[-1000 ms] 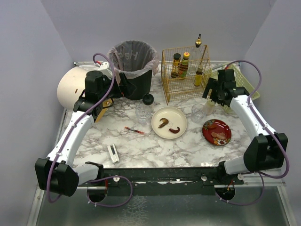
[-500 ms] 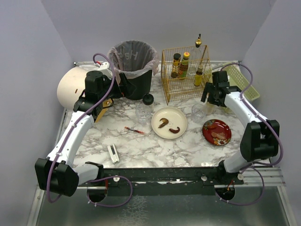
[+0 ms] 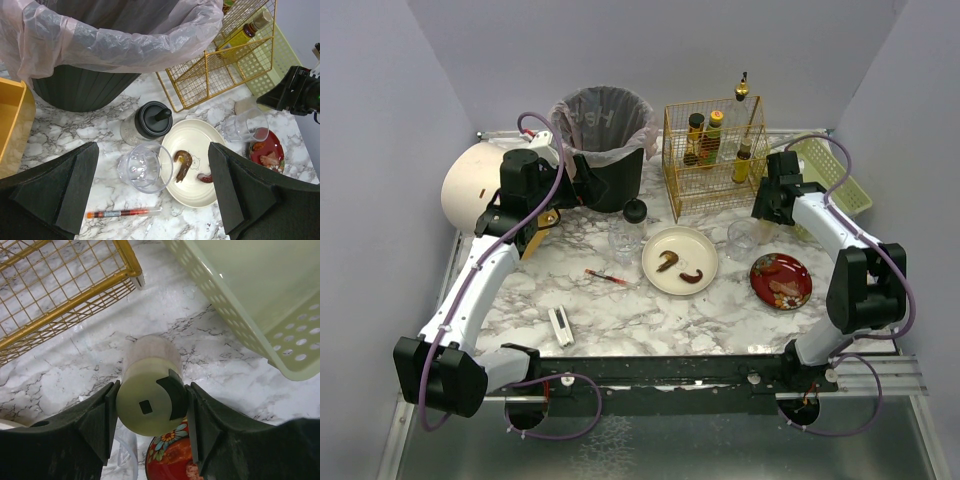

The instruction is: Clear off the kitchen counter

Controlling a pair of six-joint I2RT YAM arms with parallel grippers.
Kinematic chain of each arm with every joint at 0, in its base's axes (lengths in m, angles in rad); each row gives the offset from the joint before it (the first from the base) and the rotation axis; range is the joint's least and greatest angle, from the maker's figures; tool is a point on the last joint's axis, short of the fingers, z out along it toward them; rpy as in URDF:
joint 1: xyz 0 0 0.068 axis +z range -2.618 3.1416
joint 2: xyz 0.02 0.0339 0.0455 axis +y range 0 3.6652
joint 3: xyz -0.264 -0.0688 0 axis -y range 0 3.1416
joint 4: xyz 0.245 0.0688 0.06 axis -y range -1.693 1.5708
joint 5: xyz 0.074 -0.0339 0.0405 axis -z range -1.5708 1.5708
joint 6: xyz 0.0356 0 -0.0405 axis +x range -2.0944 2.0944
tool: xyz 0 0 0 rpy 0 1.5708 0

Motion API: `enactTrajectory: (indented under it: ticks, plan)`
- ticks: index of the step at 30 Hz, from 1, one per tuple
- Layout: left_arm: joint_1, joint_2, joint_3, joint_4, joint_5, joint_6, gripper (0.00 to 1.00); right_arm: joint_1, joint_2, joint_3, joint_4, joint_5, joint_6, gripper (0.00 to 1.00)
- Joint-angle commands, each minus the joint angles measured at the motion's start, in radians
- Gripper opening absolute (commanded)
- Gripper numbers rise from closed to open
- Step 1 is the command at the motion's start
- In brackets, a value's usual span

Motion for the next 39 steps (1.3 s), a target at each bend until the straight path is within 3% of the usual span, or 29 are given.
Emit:
enactTrajectory:
  ticks: [1, 9, 15, 20, 29, 39]
  plan:
    - [0.007, -0.003, 0.038, -0.009, -0.017, 0.017, 0.99, -0.006, -0.018, 0.003, 0.014, 0.053, -0.014, 0.57]
    - [0.007, 0.026, 0.073, -0.013, -0.008, 0.023, 0.99, -0.006, -0.070, -0.003, -0.005, 0.047, -0.022, 0.42]
    - [0.007, 0.023, 0.067, -0.009, -0.009, 0.020, 0.99, -0.006, -0.122, 0.056, -0.055, 0.051, -0.047, 0.20]
    - [0.007, 0.017, 0.064, -0.009, -0.018, 0.021, 0.99, -0.003, -0.178, 0.134, -0.100, -0.053, -0.063, 0.05]
    - [0.006, 0.017, 0.069, -0.014, -0.026, 0.023, 0.99, 0.013, -0.240, 0.261, -0.109, -0.228, -0.064, 0.04]
    - [0.007, 0.004, 0.068, -0.023, -0.035, 0.026, 0.99, 0.060, -0.107, 0.402, -0.064, -0.377, -0.066, 0.04]
